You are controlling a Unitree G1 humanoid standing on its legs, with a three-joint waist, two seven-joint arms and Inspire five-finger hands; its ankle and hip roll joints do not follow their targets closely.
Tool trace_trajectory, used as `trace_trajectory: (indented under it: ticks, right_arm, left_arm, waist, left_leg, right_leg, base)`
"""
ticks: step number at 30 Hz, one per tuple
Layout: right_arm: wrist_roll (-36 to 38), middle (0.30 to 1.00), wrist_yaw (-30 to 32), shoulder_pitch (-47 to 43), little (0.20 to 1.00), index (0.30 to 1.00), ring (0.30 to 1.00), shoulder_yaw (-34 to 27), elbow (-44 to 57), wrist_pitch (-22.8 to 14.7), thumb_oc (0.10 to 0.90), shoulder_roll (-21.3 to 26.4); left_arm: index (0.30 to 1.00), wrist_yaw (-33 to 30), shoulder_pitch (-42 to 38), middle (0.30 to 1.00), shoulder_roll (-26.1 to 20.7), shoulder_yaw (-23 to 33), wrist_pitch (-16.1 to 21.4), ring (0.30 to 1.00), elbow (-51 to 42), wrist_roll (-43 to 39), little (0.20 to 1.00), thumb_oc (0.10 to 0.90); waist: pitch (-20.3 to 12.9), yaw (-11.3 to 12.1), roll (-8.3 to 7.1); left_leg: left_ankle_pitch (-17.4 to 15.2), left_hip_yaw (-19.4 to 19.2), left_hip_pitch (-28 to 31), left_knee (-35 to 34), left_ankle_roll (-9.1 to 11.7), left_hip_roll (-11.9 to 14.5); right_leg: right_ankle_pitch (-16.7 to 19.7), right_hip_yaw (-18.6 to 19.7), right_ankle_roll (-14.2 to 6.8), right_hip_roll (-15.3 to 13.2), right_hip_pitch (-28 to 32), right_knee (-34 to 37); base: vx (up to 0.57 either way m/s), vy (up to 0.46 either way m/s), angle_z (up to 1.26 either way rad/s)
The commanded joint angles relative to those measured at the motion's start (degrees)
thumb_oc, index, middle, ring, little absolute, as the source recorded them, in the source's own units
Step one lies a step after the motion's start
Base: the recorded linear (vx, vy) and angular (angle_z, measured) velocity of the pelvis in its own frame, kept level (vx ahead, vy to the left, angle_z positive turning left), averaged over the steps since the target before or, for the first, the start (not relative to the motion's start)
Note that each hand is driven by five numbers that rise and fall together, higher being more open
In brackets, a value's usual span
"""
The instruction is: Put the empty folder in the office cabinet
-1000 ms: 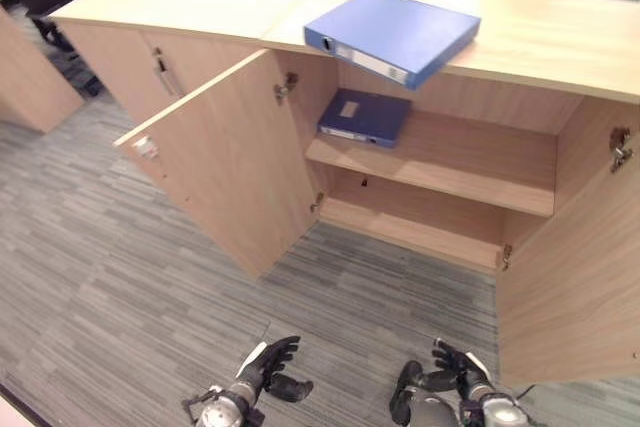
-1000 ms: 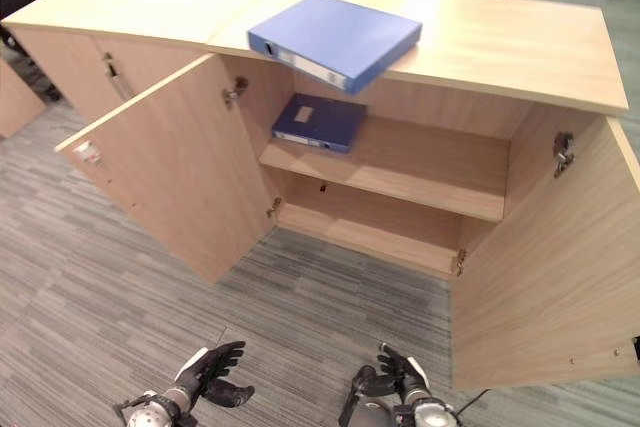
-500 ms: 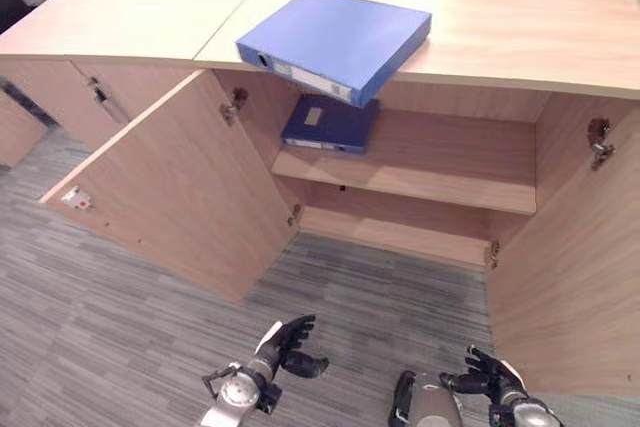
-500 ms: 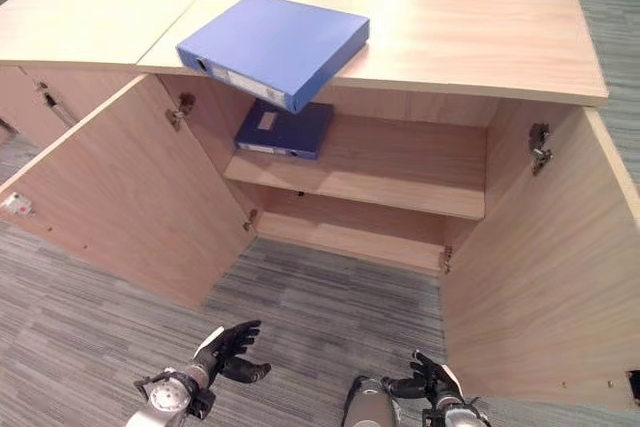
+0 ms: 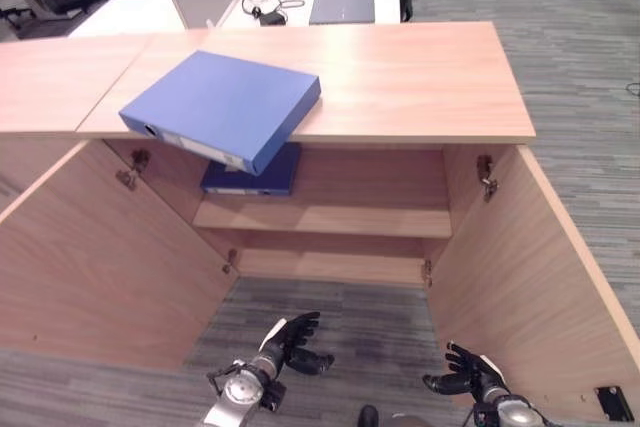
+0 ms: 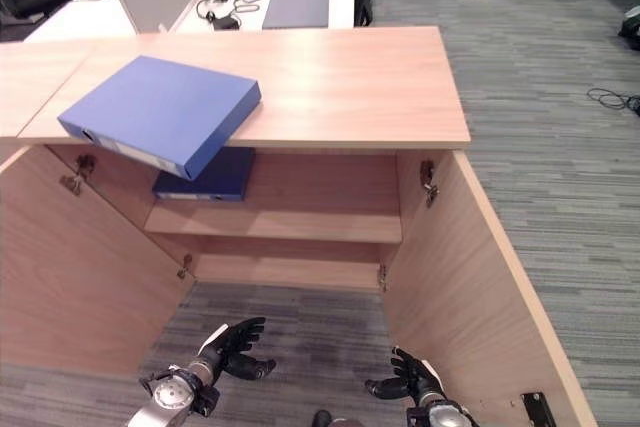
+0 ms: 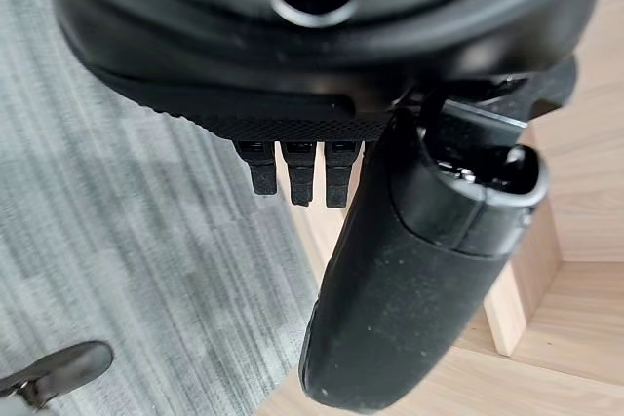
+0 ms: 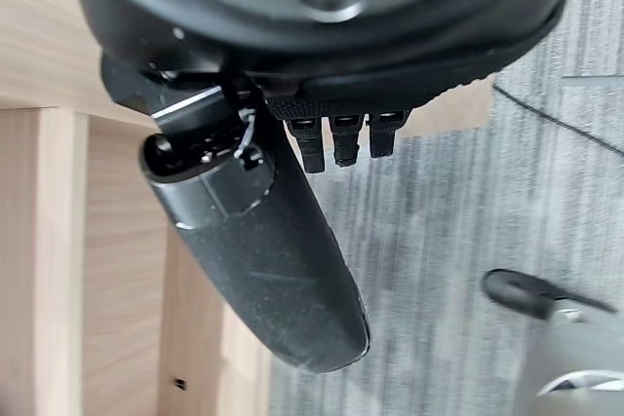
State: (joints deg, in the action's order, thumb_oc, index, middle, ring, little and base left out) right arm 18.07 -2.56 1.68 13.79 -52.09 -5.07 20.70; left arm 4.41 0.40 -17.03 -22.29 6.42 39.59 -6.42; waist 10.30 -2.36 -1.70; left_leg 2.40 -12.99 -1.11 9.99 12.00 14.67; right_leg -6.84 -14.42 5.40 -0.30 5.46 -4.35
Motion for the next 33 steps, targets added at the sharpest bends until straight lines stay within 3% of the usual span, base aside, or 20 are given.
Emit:
trace_trajectory:
  ticks: [1, 4, 7, 9, 11, 14, 17, 19, 20, 21, 22, 23, 24, 25, 26, 27, 28, 29, 31, 33]
  right_arm:
    - [-1.73, 0.9, 0.05, -0.08, 0.9, 0.9, 0.9, -0.87, 1.94, -2.73, 0.8, 2.52]
    - [-2.17, 0.9, 0.28, -0.72, 0.9, 0.9, 0.9, 0.07, 1.28, -2.71, 0.8, 1.68]
    - [-2.65, 0.9, 0.16, -1.34, 0.9, 0.9, 0.9, 0.94, 1.17, -2.63, 0.8, 1.33]
    - [-3.7, 0.9, -0.61, -2.12, 0.9, 0.9, 0.9, 2.21, 0.72, -2.35, 0.8, 1.02]
    - [-4.99, 0.9, -1.45, -2.15, 0.9, 0.9, 0.9, 3.06, -0.43, -2.09, 0.8, -0.14]
    - [-5.43, 0.9, -1.57, -2.41, 0.9, 0.9, 0.9, 3.33, -1.04, -1.94, 0.8, -1.1]
    - [-5.01, 0.9, -1.62, -3.4, 0.9, 0.9, 0.9, 3.6, -1.19, -1.84, 0.8, -2.58]
    - [-5.02, 0.9, -1.69, -4.27, 0.9, 0.9, 0.9, 4.02, -0.66, -1.89, 0.8, -3.13]
    - [-5.02, 0.9, -1.68, -4.3, 0.9, 0.9, 0.9, 4.03, -0.66, -1.88, 0.8, -3.15]
    - [-5.02, 0.9, -1.58, -4.6, 0.9, 0.9, 0.9, 4.12, 0.47, -1.86, 0.8, -3.38]
    - [-4.92, 0.9, -1.68, -4.52, 0.9, 0.9, 0.9, 4.06, 1.1, -1.94, 0.8, -3.57]
    - [-4.92, 0.9, -1.68, -4.51, 0.9, 0.9, 0.9, 4.07, 1.14, -1.91, 0.8, -3.56]
    - [-5.09, 0.9, -1.67, -4.15, 0.9, 0.9, 0.9, 4.05, 2.14, -1.85, 0.8, -4.2]
    - [-5.09, 0.9, -1.67, -4.15, 0.9, 0.9, 0.9, 4.05, 2.14, -1.85, 0.8, -4.2]
    - [-5.46, 0.9, -1.45, -3.7, 0.9, 0.9, 0.9, 4.39, 2.26, -1.84, 0.8, -4.75]
    - [-5.47, 0.9, -1.44, -3.69, 0.9, 0.9, 0.9, 4.41, 2.26, -1.85, 0.8, -4.8]
    - [-5.92, 0.9, -1.27, -3.52, 0.9, 0.9, 0.9, 4.91, 1.63, -1.8, 0.8, -4.99]
    - [-5.86, 0.9, -1.24, -3.59, 0.9, 0.9, 0.9, 5.08, 1.61, -1.86, 0.8, -4.96]
    - [-5.49, 0.9, -1.16, -3.83, 0.9, 0.9, 0.9, 5.31, 1.45, -1.85, 0.8, -5.07]
    - [-5.07, 0.9, -1.19, -3.89, 0.9, 0.9, 0.9, 5.49, 1.72, -1.73, 0.8, -5.16]
  left_arm:
    - [0.9, -2.02, -1.71, 0.9, 0.07, 0.35, 3.1, 0.9, -2.7, -0.1, 0.9, 0.8]
    - [0.9, -3.0, -2.4, 0.9, 0.29, 1.41, 3.1, 0.9, -1.45, -0.88, 0.9, 0.8]
    - [0.9, -3.33, -2.34, 0.9, 0.03, 1.71, 3.16, 0.9, -0.7, -0.55, 0.9, 0.8]
    - [0.9, -3.51, -2.06, 0.9, -0.11, 2.06, 3.05, 0.9, 1.16, 0.06, 0.9, 0.8]
    - [0.9, -3.12, -1.61, 0.9, -0.46, 1.61, 3.14, 0.9, 2.45, 1.7, 0.9, 0.8]
    - [0.9, -2.84, -1.48, 0.9, -0.95, 1.45, 2.88, 0.9, 2.52, 2.49, 0.9, 0.8]
    - [0.9, -2.55, -2.18, 0.9, -1.89, 1.01, 2.77, 0.9, 2.52, 2.92, 0.9, 0.8]
    - [0.9, -2.58, -2.6, 0.9, -2.61, 0.97, 2.7, 0.9, 2.04, 2.8, 0.9, 0.8]
    - [0.9, -2.57, -2.61, 0.9, -2.64, 0.99, 2.68, 0.9, 2.03, 2.79, 0.9, 0.8]
    - [0.9, -2.51, -2.82, 0.9, -3.32, 1.07, 2.53, 0.9, 0.94, 2.34, 0.9, 0.8]
    - [0.9, -2.45, -2.94, 0.9, -3.61, 1.17, 2.45, 0.9, 0.57, 2.13, 0.9, 0.8]
    - [0.9, -2.43, -2.94, 0.9, -3.63, 1.18, 2.44, 0.9, 0.54, 2.12, 0.9, 0.8]
    - [0.9, -2.54, -3.07, 0.9, -4.14, 1.46, 2.27, 0.9, -0.03, 2.27, 0.9, 0.8]
    - [0.9, -2.54, -3.07, 0.9, -4.15, 1.46, 2.27, 0.9, -0.04, 2.27, 0.9, 0.8]
    - [0.9, -2.75, -3.33, 0.9, -4.4, 2.03, 2.07, 0.9, 0.06, 2.27, 0.9, 0.8]
    - [0.9, -2.74, -3.31, 0.9, -4.45, 2.04, 2.07, 0.9, 0.05, 2.26, 0.9, 0.8]
    - [0.9, -2.94, -3.31, 0.9, -4.36, 2.64, 2.14, 0.9, 0.19, 1.64, 0.9, 0.8]
    - [0.9, -2.99, -3.44, 0.9, -4.31, 2.65, 2.24, 0.9, 0.11, 1.25, 0.9, 0.8]
    - [0.9, -3.26, -3.95, 0.9, -3.99, 2.49, 2.25, 0.9, 0.23, 0.62, 0.9, 0.8]
    - [0.9, -3.63, -4.46, 0.9, -3.7, 2.53, 2.46, 0.9, 0.37, 0.46, 0.9, 0.8]
  waist:
    - [1.26, 2.23, 3.83]
    - [2.21, 3.72, 3.59]
    - [2.48, 5.28, 2.94]
    - [1.66, 6.82, 2.65]
    - [0.12, 7.46, 2.02]
    - [-1.04, 7.78, 0.69]
    - [-2.51, 7.78, -0.98]
    - [-2.49, 7.79, -1.09]
    - [-2.56, 7.9, -1.17]
    - [-2.14, 7.56, -0.76]
    - [-1.93, 7.3, -0.49]
    - [-1.88, 7.28, -0.51]
    - [-1.5, 6.9, -0.47]
    - [-1.49, 6.89, -0.48]
    - [-1.39, 6.9, -1.04]
    - [-1.28, 6.69, -1.17]
    - [-1.34, 7.12, -1.3]
    - [-1.21, 7.15, -1.28]
    - [-0.68, 6.5, -1.4]
    - [-0.03, 5.44, -1.4]
  left_leg:
    - [6.55, 4.7, -4.71, -6.59, -2.29, -1.96]
    - [10.02, 5.64, -8.7, -11.15, -2.03, -2.33]
    - [10.33, 6.51, -10.65, -12.78, -2.04, -3.31]
    - [10.7, 9.81, -11.18, -12.91, -1.82, -3.76]
    - [11.42, 9.03, -10.55, -12.5, -2.49, -3.9]
    - [10.71, 7.1, -10.23, -11.96, -3.66, -4.88]
    - [8.17, 3.39, -8.32, -12.62, -6.0, -7.03]
    - [6.63, 1.3, -6.87, -13.12, -7.37, -7.32]
    - [6.58, 1.15, -6.97, -13.08, -7.42, -7.35]
    - [5.42, -0.44, -5.09, -13.6, -8.42, -7.41]
    - [4.84, -1.25, -3.89, -13.97, -8.71, -7.32]
    - [4.82, -1.24, -3.89, -13.94, -8.72, -7.35]
    - [3.74, -2.58, -1.52, -14.75, -8.93, -7.06]
    - [3.74, -2.57, -1.51, -14.75, -8.93, -7.07]
    - [2.49, -3.42, 0.03, -14.99, -8.85, -7.35]
    - [2.42, -3.24, 0.16, -14.99, -8.84, -7.48]
    - [1.55, -3.31, 1.13, -14.99, -8.52, -7.25]
    - [1.36, -3.09, 1.32, -14.99, -8.33, -7.25]
    - [0.47, -2.12, 2.36, -14.99, -7.93, -7.6]
    - [-0.24, -1.04, 3.34, -14.99, -7.69, -7.78]
  right_leg:
    - [0.36, 5.37, -11.27, -6.27, 2.47, 6.1]
    - [-1.72, 8.53, -11.28, -5.4, 5.57, 5.83]
    - [-3.75, 11.44, -11.07, -5.09, 7.91, 5.2]
    - [-5.55, 15.52, -11.37, -4.43, 10.19, 5.29]
    - [-7.03, 17.25, -12.35, -5.68, 12.2, 5.14]
    - [-6.32, 17.75, -13.59, -7.28, 11.68, 3.62]
    - [-3.37, 18.08, -15.85, -8.95, 8.21, -0.65]
    - [-0.36, 15.9, -17.56, -8.96, 4.9, -6.65]
    - [-0.55, 16.08, -17.62, -9.04, 4.55, -7.05]
    - [3.52, 12.22, -19.79, -8.96, 0.77, -14.94]
    - [5.88, 9.97, -20.4, -8.94, -0.55, -17.85]
    - [5.79, 9.97, -20.4, -8.97, -0.62, -18.04]
    - [9.03, 5.39, -20.4, -9.92, -2.87, -21.47]
    - [9.02, 5.38, -20.4, -9.94, -2.87, -21.49]
    - [9.24, 1.78, -20.4, -12.08, -4.61, -19.1]
    - [9.03, 1.57, -20.4, -12.23, -4.37, -19.18]
    - [6.31, -1.63, -18.64, -13.37, -5.47, -13.7]
    - [5.51, -2.06, -17.94, -13.28, -5.8, -11.1]
    - [5.56, -0.56, -17.27, -12.8, -7.5, -6.02]
    - [5.99, 3.32, -17.77, -12.04, -8.86, -3.75]
  base:
    - [0.3, 0.065, -0.51]
    - [0.39, 0.048, -0.47]
    - [0.32, 0.065, -0.47]
    - [0.44, 0.143, -0.83]
    - [0.51, 0.248, -1.39]
    - [0.36, 0.227, -0.49]
    - [0.21, 0.192, -0.09]
    - [0.11, 0.148, -0.36]
    - [0.12, 0.199, -0.41]
    - [0.13, 0.207, -0.46]
    - [0.13, 0.204, -0.24]
    - [0.14, 0.133, -0.23]
    - [0.08, 0.066, -0.13]
    - [0.21, 0.114, -0.17]
    - [0.13, 0.045, -0.12]
    - [0.25, 0.028, -0.16]
    - [0.18, -0.044, -0.1]
    - [0.23, -0.069, -0.1]
    - [0.16, -0.071, -0.01]
    - [0.12, -0.042, 0.13]
